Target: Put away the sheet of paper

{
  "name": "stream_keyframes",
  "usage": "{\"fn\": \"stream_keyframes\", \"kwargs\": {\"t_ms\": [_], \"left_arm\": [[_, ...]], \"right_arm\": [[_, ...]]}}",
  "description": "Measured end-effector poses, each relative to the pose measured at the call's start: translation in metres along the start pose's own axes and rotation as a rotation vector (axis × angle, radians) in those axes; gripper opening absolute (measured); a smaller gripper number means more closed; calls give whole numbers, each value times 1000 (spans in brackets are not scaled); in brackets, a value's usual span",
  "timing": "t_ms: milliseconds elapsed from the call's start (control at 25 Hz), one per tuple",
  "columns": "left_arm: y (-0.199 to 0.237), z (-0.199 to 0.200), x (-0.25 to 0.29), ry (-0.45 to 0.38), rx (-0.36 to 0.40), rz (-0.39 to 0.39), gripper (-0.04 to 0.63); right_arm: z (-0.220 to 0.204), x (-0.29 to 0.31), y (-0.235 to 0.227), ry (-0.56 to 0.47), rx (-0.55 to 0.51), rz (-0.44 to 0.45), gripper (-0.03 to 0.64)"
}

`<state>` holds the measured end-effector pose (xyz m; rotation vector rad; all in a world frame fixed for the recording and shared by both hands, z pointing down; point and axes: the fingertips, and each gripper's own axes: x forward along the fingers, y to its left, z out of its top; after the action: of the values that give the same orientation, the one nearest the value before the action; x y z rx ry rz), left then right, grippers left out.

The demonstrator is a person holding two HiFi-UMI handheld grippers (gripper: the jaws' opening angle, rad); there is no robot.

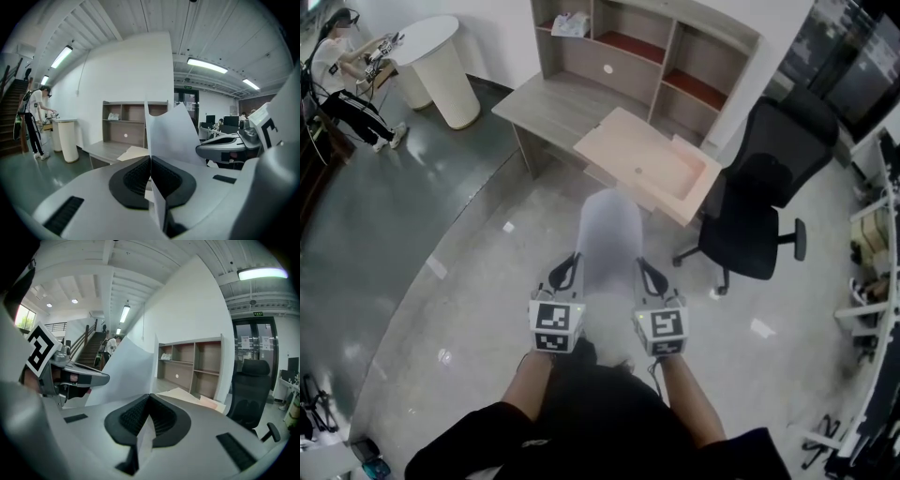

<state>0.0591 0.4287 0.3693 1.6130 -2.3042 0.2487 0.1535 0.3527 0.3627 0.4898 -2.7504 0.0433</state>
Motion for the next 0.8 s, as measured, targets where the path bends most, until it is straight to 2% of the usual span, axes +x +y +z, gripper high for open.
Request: {"fn": "stream_keyframes", "kwargs": {"t_ms": [200,400,680,800], "left_arm": [[30,-6,10,23,-15,-15,46],[70,15,13,4,13,-16,46],[85,7,17,18,-1,-52,46],[88,14,24,-27,-13,-46,45]], "right_arm": [[3,31,19,17,5,23,17],[31,52,32,-11,40,4,17],[9,63,32,49,-4,-28,17],[5,68,28,49,3,-21,17]]}}
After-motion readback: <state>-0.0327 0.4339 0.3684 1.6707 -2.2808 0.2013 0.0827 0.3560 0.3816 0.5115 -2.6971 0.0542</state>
